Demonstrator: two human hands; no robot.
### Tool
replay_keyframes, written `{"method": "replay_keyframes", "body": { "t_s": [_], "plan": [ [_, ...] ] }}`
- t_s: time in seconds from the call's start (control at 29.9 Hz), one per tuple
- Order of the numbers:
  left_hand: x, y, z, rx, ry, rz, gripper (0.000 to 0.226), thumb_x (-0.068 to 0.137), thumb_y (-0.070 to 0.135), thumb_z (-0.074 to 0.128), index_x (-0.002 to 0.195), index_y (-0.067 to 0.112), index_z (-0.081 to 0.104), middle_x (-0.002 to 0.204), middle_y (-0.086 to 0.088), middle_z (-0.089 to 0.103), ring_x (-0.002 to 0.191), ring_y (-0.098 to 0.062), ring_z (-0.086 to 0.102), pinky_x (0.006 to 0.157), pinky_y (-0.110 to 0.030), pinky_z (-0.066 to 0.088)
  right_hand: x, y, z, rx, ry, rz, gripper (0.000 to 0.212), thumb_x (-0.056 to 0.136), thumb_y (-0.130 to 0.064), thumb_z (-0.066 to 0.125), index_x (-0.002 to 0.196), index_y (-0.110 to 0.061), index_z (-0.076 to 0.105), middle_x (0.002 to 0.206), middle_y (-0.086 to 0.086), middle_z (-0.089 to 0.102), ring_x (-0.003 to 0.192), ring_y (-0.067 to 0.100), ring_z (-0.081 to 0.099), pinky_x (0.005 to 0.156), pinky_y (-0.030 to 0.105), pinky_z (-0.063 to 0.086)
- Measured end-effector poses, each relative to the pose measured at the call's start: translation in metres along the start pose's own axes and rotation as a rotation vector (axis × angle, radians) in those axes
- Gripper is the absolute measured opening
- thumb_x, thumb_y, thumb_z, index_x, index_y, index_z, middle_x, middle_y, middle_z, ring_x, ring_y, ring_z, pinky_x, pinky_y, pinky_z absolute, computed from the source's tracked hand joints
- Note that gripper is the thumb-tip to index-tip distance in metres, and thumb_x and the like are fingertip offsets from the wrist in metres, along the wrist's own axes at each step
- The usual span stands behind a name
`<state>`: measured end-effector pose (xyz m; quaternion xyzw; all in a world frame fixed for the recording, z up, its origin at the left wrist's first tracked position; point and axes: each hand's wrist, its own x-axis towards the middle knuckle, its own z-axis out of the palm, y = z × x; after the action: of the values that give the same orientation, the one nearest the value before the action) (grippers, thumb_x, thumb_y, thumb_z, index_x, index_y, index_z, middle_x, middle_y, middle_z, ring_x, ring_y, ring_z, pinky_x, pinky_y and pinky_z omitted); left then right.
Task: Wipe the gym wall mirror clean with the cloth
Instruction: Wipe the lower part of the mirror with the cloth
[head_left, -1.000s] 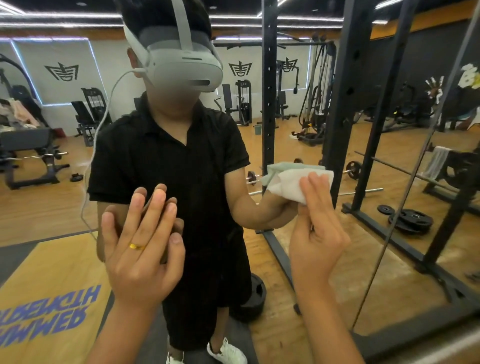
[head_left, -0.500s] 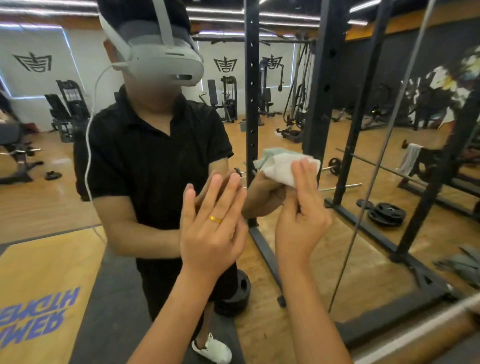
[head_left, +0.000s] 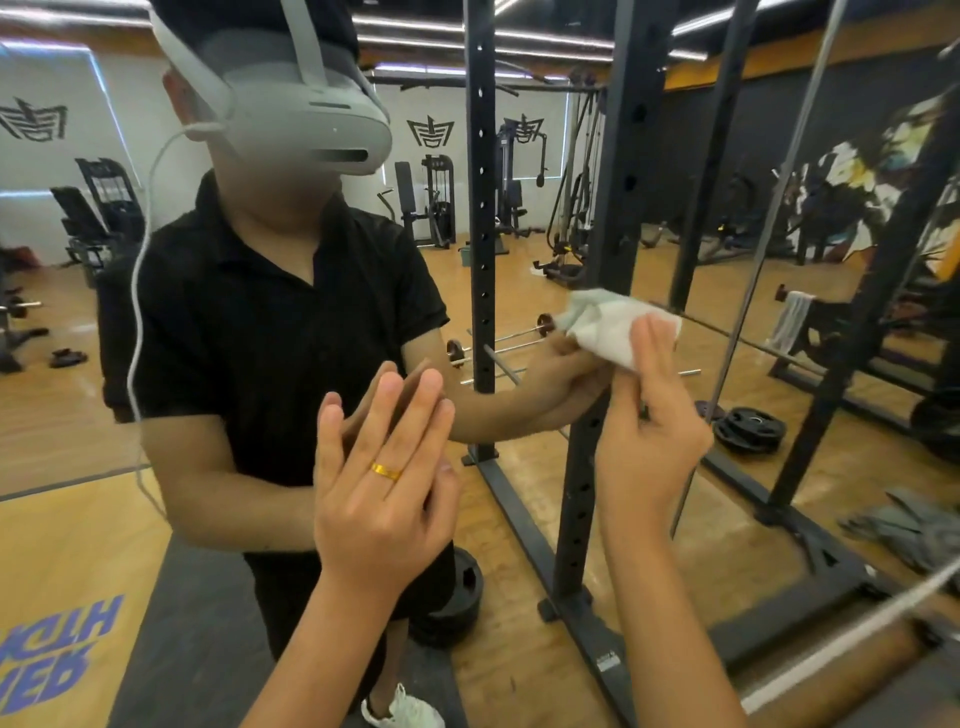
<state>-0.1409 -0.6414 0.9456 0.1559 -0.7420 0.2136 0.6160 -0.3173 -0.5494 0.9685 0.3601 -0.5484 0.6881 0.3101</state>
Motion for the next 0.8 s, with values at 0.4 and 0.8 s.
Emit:
{"method": "replay_keyframes", "body": {
  "t_s": [0.4,0.8],
  "plan": [
    [-0.001,0.0,0.001,-0.005,-0.005,0.004,0.032,0.1,0.013,0.052,0.127,0.006,0.067,0.14,-0.013,0.06,0.142,-0.031,0.047,0.124,-0.055,0.021,0.041,0.027,-0.003,-0.077,0.169,0.06,0.042,0.103,-0.008,0.059,0.145,-0.009,0.057,0.142,0.004,0.06,0.135,0.008,0.054,0.111,0.02,0.044],
    [-0.004,-0.003,0.002,0.007,-0.004,0.019,0.032,0.098,0.012,0.054,0.125,0.005,0.068,0.139,-0.013,0.06,0.142,-0.031,0.046,0.124,-0.054,0.02,0.098,0.039,-0.008,-0.088,0.2,0.037,0.043,0.103,-0.015,0.053,0.146,-0.01,0.056,0.148,0.003,0.057,0.142,0.005,0.048,0.116,0.023,0.04]
  ]
}}
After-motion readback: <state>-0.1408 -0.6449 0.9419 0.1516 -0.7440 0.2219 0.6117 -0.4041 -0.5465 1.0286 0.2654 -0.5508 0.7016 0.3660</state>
